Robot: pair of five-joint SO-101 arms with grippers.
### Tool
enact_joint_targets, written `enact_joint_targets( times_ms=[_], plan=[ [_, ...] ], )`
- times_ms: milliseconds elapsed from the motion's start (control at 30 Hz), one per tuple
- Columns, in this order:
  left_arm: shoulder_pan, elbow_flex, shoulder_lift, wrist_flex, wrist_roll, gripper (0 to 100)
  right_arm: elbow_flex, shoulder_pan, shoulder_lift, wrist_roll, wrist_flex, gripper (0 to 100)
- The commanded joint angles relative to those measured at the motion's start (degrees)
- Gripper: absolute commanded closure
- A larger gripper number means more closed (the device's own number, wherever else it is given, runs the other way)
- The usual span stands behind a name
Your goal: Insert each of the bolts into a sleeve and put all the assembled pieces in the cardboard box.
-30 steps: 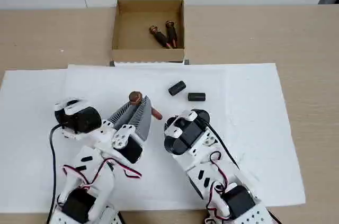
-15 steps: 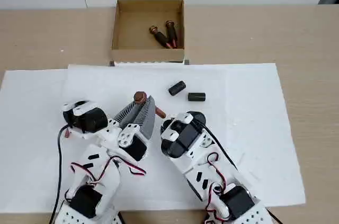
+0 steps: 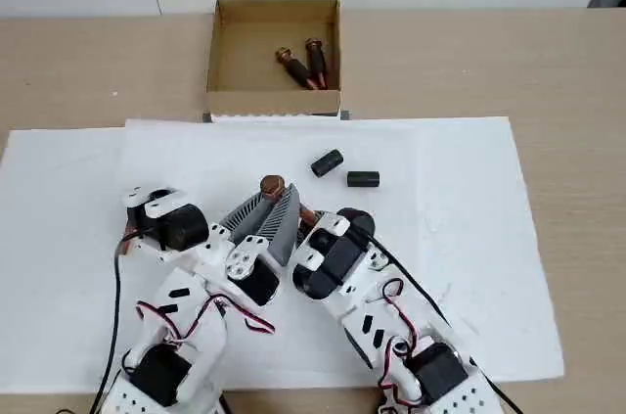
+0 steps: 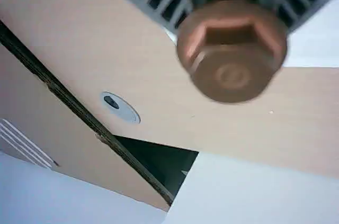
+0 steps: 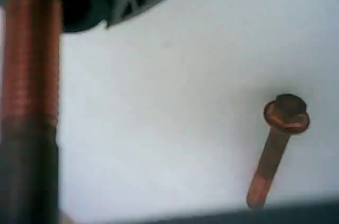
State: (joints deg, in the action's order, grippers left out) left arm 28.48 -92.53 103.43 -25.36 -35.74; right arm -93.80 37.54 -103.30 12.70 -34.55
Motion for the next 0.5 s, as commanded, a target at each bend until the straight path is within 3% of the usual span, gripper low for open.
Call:
enact_joint_targets(
  times_ms=[0,167,467],
  plan=[
    [0.35,1.45,0.7,-0.26,1.32,100,0.09,-0.84,-0.57,2.29,2.77,99.6],
    [0.26,1.45,0.7,-0.18,2.02,100,0.44,-3.74,-0.57,2.29,2.59,99.6],
    [0.35,0.57,0.62,0.18,1.85,100,0.79,-2.59,-0.66,2.2,2.51,99.6]
  ],
)
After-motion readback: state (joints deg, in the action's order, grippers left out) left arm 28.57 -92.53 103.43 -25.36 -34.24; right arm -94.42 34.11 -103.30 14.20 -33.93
